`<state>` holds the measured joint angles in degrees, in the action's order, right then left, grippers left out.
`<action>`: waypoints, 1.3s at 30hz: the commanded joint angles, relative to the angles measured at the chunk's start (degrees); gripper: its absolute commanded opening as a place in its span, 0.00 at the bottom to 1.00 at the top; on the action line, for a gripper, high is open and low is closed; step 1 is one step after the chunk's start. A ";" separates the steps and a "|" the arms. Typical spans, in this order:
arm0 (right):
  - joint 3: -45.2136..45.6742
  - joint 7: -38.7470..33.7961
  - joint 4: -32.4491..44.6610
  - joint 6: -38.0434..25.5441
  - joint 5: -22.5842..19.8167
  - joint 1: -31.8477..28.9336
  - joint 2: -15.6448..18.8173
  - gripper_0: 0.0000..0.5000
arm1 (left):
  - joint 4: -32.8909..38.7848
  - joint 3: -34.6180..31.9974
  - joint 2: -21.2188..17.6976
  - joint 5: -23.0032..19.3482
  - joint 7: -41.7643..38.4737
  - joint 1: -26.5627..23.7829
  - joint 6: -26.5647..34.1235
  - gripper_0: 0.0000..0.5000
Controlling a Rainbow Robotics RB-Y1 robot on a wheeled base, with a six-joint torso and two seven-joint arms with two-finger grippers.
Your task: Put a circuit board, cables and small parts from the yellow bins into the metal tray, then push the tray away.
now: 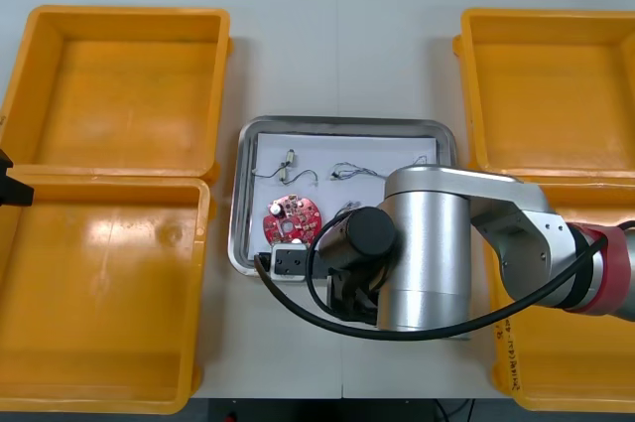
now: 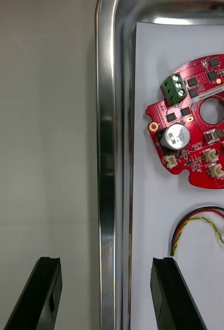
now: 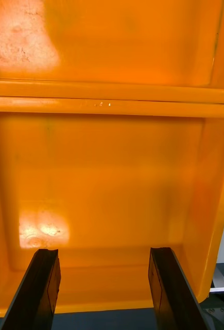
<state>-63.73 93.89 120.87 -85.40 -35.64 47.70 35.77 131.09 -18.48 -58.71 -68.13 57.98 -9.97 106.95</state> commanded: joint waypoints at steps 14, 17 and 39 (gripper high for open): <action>-6.94 1.03 -4.24 6.82 5.84 2.66 -1.58 1.00 | 1.54 -1.82 -2.55 -0.51 5.39 0.92 -0.25 1.00; -7.11 0.86 -4.24 6.91 5.93 2.93 -1.05 1.00 | 1.54 -1.82 -2.55 -0.51 5.39 0.92 -0.25 1.00; -7.82 -1.87 -4.06 6.65 6.72 3.19 1.59 1.00 | 1.54 -1.82 -2.55 -0.51 5.39 0.92 -0.25 1.00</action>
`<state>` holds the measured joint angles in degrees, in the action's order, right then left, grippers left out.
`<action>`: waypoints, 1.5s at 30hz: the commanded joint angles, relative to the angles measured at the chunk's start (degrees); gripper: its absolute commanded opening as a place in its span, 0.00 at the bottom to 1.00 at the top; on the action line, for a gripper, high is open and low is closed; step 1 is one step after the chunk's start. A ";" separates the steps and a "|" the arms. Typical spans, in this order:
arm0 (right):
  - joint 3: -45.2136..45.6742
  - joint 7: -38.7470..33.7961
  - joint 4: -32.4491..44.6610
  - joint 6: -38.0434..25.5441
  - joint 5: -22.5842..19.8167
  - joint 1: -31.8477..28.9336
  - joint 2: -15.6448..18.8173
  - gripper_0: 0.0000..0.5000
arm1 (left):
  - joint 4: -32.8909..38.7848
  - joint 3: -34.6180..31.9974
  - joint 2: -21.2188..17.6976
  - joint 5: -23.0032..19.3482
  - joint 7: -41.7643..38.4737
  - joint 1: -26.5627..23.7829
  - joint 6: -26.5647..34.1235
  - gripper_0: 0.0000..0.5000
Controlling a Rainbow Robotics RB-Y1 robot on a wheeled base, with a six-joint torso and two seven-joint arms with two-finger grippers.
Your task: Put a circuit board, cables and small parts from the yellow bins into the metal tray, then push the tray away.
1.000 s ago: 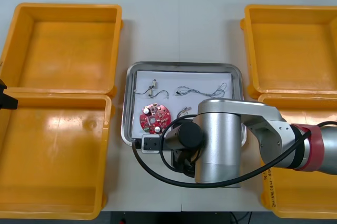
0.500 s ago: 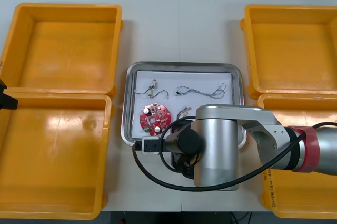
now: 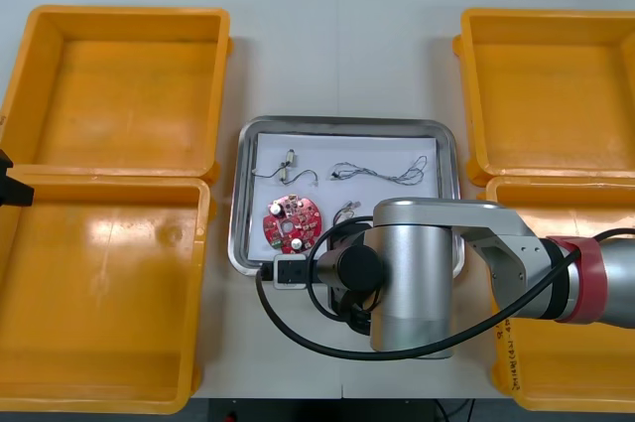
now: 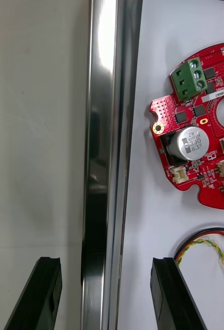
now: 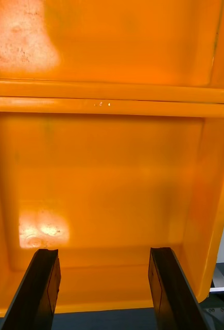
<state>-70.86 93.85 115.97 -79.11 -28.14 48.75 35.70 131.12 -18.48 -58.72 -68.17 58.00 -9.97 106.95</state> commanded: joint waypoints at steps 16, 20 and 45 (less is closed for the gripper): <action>-0.69 -4.55 0.84 -1.14 1.95 -0.76 0.87 1.00 | 1.50 -1.82 -2.54 -0.47 5.37 0.92 -0.25 1.00; -0.77 -4.73 0.84 -1.14 2.48 -1.38 0.69 1.00 | 1.50 -1.82 -2.54 -0.47 5.37 0.92 -0.25 1.00; -2.44 -8.24 0.75 -4.04 5.20 -2.43 -3.62 1.00 | 1.50 -1.82 -2.54 -0.47 5.37 0.92 -0.25 1.00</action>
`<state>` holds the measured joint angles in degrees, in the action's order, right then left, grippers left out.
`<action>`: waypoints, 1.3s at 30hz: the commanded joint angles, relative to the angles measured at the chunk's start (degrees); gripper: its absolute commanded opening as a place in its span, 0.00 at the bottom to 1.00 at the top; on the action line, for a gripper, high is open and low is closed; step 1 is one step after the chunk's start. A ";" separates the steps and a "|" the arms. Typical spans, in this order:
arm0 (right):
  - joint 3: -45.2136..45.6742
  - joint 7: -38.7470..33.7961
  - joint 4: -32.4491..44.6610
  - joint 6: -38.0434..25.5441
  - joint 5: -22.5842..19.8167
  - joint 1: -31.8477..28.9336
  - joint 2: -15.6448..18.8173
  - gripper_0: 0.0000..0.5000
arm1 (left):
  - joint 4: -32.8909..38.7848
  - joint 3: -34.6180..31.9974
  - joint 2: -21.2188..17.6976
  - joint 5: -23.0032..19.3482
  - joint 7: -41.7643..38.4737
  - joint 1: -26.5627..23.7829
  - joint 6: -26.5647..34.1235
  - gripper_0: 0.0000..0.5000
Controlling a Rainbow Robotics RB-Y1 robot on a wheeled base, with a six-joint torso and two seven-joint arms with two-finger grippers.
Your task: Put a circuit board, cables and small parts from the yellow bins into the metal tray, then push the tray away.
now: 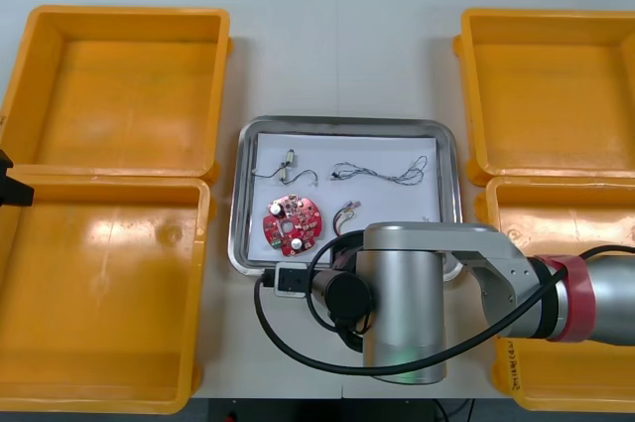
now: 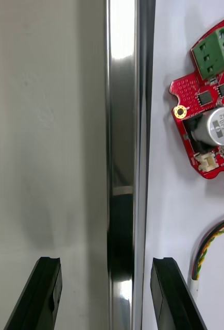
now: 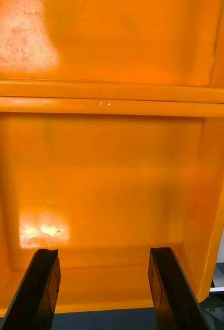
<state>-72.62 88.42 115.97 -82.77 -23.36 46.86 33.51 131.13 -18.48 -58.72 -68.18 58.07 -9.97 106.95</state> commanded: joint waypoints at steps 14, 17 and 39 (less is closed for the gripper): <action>-0.85 -3.26 0.75 -0.29 1.65 -0.45 -1.26 0.20 | 1.50 -1.82 -2.54 -0.47 5.30 0.92 -0.25 1.00; -0.85 -3.17 0.75 -0.20 2.18 -0.45 -1.43 0.13 | 1.50 -1.82 -2.54 -0.47 5.30 0.92 -0.25 1.00; -0.85 -1.76 -2.94 10.17 5.61 0.86 0.94 0.00 | 1.50 -1.82 -2.54 -0.47 5.30 0.92 -0.25 1.00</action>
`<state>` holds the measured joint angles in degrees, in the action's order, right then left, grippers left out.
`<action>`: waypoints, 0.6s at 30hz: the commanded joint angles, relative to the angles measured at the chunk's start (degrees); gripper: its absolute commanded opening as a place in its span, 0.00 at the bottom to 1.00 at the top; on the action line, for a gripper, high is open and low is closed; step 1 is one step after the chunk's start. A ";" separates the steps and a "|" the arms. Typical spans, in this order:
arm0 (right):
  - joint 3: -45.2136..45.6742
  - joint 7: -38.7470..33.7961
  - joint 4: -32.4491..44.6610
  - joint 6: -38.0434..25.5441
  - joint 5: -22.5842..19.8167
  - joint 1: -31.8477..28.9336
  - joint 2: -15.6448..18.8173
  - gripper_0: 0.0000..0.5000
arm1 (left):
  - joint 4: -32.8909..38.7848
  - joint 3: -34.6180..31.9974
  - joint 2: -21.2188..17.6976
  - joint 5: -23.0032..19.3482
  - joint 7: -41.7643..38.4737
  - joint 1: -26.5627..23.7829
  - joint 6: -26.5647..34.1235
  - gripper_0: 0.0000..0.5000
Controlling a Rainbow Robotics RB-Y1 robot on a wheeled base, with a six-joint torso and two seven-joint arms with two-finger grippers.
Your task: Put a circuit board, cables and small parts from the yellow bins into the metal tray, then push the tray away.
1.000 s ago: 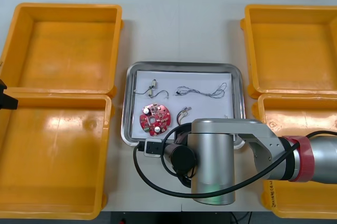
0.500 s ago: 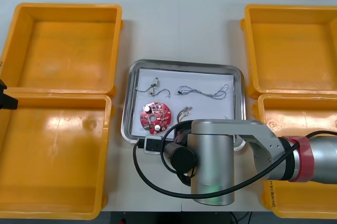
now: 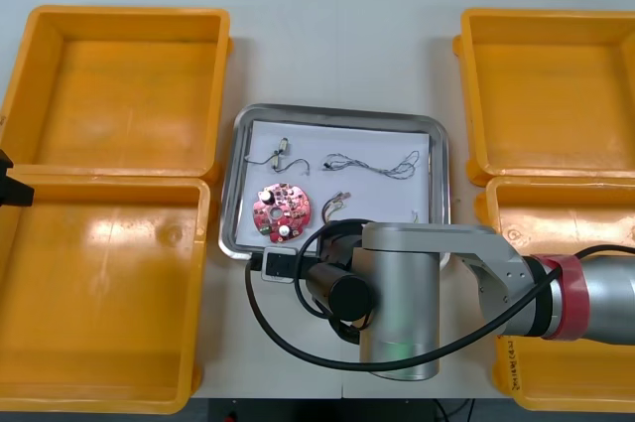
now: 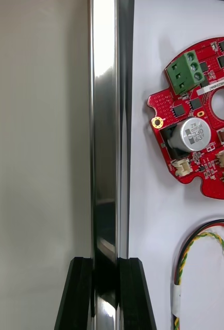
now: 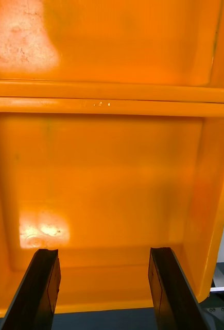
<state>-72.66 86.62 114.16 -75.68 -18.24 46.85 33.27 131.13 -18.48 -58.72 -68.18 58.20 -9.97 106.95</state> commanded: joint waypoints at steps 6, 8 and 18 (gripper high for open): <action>-0.81 0.92 -2.63 6.60 0.57 1.58 2.23 0.00 | 1.50 -1.82 -2.54 -0.47 5.16 0.92 -0.25 1.00; -0.81 1.09 -2.63 7.21 0.57 1.93 2.67 0.00 | 1.50 -1.82 -2.54 -0.47 5.16 0.92 -0.25 1.00; -1.25 1.53 -2.63 7.13 0.57 3.51 4.26 0.00 | 1.50 -1.82 -2.54 -0.47 5.16 0.92 -0.25 1.00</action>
<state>-72.67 86.71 112.20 -68.78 -17.91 48.22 35.09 131.15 -18.48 -58.72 -68.19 58.21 -9.97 106.95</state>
